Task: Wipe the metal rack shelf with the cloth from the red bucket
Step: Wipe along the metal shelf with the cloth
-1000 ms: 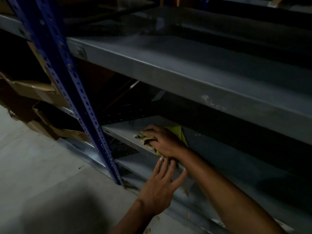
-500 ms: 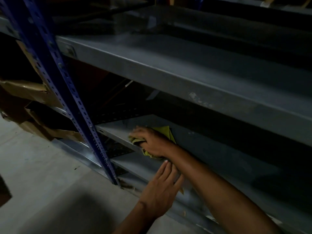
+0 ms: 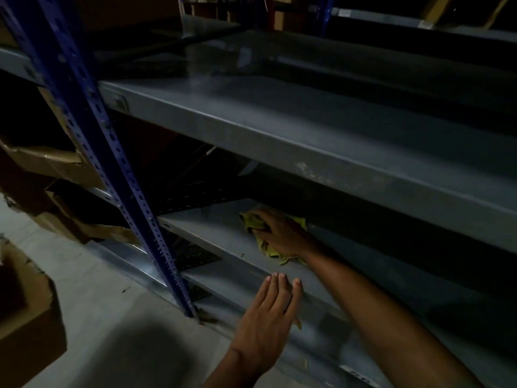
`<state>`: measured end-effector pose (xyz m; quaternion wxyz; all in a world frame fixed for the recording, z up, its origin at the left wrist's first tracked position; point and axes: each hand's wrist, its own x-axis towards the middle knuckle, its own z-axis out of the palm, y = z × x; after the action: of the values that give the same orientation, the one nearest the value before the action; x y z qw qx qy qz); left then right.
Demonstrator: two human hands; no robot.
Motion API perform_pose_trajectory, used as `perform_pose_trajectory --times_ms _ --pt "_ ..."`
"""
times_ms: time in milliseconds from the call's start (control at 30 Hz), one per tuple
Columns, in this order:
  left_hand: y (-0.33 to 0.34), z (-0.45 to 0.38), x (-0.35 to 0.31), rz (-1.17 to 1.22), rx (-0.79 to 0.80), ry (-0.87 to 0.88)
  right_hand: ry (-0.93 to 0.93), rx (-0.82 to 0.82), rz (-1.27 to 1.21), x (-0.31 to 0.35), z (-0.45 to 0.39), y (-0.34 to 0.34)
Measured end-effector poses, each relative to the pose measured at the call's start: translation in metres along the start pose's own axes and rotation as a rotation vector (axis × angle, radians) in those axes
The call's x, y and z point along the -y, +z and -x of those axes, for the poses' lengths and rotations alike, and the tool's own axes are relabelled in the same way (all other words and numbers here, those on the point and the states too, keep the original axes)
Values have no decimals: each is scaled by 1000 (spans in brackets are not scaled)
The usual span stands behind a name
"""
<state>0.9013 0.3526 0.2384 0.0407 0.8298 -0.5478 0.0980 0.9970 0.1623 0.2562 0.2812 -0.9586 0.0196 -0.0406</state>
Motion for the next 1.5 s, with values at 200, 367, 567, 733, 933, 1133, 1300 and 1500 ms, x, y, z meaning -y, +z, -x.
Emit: perform_pose_trajectory --times_ms 200,367,567,733,933,1133,1300,1500 --pt "-2 2 1 19 -15 13 -23 -155 271 -21 20 -4" --pt "-2 5 8 8 20 53 -72 -37 221 -23 39 -3" --pt "0 7 14 10 22 68 -50 -4 107 -33 58 -14" --pt "4 5 2 42 -2 11 -17 25 76 -7 37 -2" --pt "13 7 -7 51 46 -25 -91 80 -16 45 28 19" --pt "-7 -1 1 119 -101 14 -5 155 -103 30 50 -3" --pt "-37 -37 16 582 -456 -304 196 131 -506 48 64 -28" --pt "-17 -79 42 540 -267 -518 288 -88 -406 47 69 -23"
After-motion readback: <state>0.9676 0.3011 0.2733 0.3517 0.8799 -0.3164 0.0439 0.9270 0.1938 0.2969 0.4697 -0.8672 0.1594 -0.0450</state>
